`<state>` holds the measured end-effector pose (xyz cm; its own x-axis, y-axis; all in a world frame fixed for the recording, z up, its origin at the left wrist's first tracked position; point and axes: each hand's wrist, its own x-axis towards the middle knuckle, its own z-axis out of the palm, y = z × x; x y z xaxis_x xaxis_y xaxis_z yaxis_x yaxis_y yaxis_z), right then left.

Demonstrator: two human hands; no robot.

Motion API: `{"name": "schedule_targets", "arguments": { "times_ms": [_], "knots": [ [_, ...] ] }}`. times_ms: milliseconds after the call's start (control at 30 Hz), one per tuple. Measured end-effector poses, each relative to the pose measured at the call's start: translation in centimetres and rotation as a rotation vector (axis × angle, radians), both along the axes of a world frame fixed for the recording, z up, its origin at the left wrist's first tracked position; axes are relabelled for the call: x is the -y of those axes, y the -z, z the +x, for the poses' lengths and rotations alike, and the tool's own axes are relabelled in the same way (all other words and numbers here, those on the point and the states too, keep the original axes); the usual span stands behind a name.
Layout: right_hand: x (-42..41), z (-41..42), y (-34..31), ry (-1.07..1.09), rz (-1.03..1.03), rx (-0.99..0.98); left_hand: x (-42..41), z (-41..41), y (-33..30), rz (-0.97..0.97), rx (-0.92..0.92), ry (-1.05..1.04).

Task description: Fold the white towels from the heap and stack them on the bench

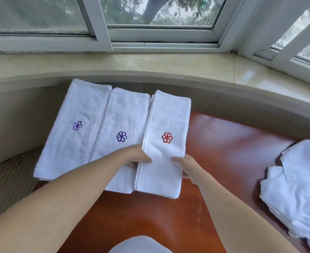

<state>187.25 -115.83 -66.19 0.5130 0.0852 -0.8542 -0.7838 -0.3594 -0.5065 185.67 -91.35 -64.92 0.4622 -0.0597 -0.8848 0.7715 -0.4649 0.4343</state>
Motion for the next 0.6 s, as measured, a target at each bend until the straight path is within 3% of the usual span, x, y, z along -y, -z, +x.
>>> {"name": "schedule_targets", "arguments": {
  "times_ms": [167,300,467,600],
  "knots": [
    [1.0,-1.9,-0.5,-0.101,-0.005,-0.053,0.4,-2.6,-1.3,0.051,-0.099,0.047],
    [1.8,-5.2,0.0,-0.176,-0.136,-0.028,1.4,-5.2,-2.0,0.147,-0.077,0.025],
    [1.9,-8.0,-1.0,-0.386,-0.439,0.269,2.4,-8.4,-2.5,0.286,0.046,0.077],
    [1.5,-10.8,-1.4,-0.458,-0.480,0.450,3.4,-11.1,-1.8,0.406,0.165,0.117]
  ]
}}
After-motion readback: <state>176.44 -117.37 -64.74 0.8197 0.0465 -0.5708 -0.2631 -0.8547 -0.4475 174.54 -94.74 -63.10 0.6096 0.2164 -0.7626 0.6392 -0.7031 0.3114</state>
